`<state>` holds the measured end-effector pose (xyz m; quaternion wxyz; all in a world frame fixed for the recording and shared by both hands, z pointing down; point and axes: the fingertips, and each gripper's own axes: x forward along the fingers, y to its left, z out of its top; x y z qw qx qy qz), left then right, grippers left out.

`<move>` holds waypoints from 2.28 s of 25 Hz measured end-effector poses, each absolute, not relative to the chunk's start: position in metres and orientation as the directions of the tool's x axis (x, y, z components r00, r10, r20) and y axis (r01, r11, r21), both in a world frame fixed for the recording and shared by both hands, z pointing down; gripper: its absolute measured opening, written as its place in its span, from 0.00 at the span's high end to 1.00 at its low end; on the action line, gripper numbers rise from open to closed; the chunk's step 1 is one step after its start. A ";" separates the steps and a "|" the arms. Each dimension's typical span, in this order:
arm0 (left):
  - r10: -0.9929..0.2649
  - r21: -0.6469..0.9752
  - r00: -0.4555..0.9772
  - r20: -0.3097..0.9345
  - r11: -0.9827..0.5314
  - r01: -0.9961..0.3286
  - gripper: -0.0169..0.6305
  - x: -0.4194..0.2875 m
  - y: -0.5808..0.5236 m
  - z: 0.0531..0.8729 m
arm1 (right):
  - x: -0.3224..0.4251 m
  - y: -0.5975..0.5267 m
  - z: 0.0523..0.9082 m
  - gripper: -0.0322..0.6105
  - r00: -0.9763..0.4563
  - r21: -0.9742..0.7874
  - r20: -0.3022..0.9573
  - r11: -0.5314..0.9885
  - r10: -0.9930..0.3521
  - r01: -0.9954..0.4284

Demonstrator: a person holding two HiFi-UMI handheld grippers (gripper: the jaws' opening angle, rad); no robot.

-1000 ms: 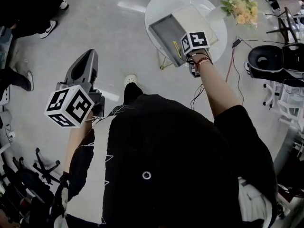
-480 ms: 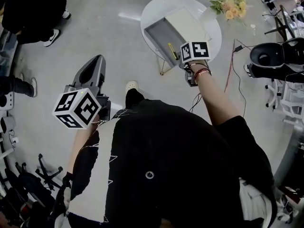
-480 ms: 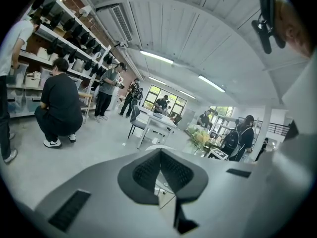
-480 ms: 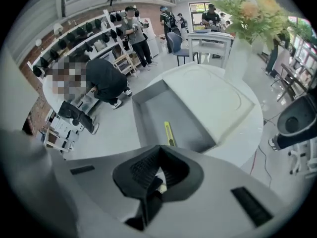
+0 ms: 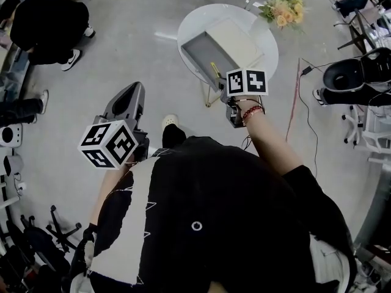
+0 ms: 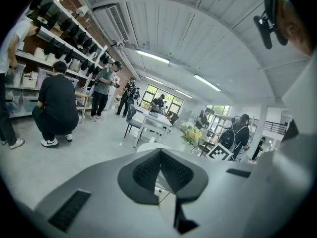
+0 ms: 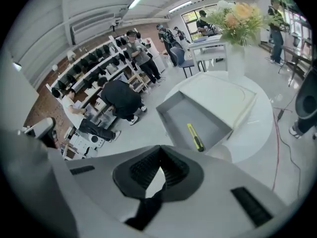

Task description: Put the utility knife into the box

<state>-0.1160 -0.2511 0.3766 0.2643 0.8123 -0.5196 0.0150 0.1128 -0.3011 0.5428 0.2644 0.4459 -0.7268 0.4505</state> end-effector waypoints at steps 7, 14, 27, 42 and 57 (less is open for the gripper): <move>-0.836 0.397 0.466 0.289 -0.338 -0.853 0.96 -0.101 -0.237 0.372 | 0.072 -0.284 0.496 0.94 -0.613 -0.522 0.654 0.323 -0.444 -0.790; -0.842 0.382 0.457 0.286 -0.338 -0.860 0.96 -0.089 -0.226 0.370 | 0.050 -0.270 0.437 0.94 -0.749 -0.636 0.447 0.415 -0.489 -0.650; -0.851 0.380 0.441 0.285 -0.322 -0.867 0.96 -0.084 -0.220 0.372 | 0.042 -0.271 0.376 0.94 -0.751 -0.496 0.282 0.579 -0.597 -0.647; -0.853 0.397 0.433 0.293 -0.303 -0.866 0.96 -0.081 -0.215 0.377 | 0.053 -0.268 0.386 0.94 -0.722 -0.439 0.347 0.576 -0.599 -0.689; -0.855 0.398 0.428 0.294 -0.298 -0.868 0.96 -0.084 -0.216 0.379 | 0.052 -0.269 0.392 0.94 -0.714 -0.432 0.365 0.571 -0.597 -0.698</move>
